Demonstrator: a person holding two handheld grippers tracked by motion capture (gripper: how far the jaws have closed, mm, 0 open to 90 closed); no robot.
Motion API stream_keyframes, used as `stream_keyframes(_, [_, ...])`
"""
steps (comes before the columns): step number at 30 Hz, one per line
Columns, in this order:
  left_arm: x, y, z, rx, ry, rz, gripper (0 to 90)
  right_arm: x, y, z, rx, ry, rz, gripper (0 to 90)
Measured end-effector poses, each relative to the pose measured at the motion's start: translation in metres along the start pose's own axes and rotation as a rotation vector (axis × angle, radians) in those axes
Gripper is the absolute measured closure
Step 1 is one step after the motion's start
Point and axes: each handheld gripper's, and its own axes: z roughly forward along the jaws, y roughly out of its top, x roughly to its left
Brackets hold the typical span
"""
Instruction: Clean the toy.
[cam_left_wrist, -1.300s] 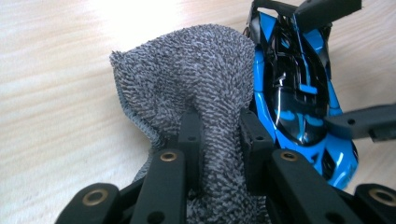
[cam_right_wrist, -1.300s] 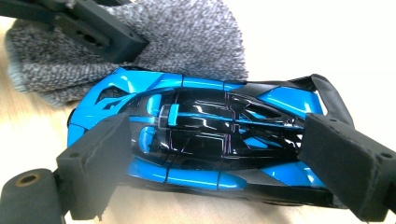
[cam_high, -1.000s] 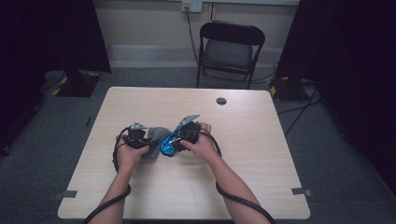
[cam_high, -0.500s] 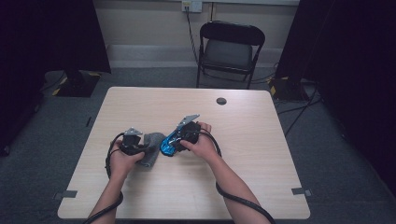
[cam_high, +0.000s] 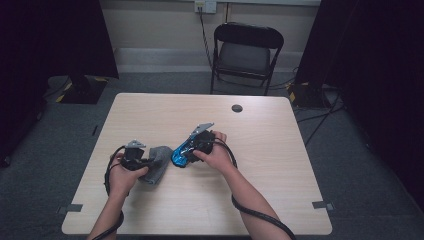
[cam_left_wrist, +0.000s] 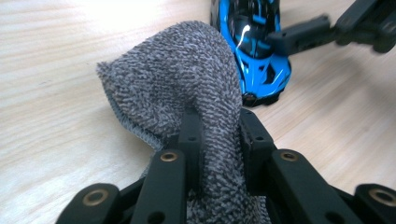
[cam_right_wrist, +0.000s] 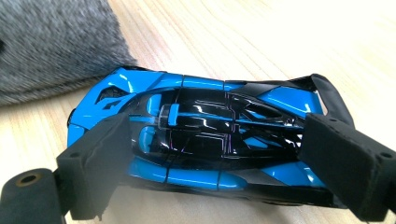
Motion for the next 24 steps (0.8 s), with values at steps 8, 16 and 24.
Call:
stream_keyframes(8, [0.01, 0.032, 0.002, -0.047, 0.041, 0.019, 74.0, 0.0, 0.001, 0.0, 0.008, 0.001, 0.0, 9.0])
stream_keyframes(16, [0.02, 0.064, 0.029, -0.058, 0.073, 0.034, 73.5, 0.0, 0.001, 0.0, 0.008, 0.002, -0.001, 9.0])
stream_keyframes(24, [0.023, 0.084, 0.058, -0.068, 0.091, 0.028, 73.6, -0.002, 0.0, 0.0, 0.0, 0.006, -0.003, 9.0])
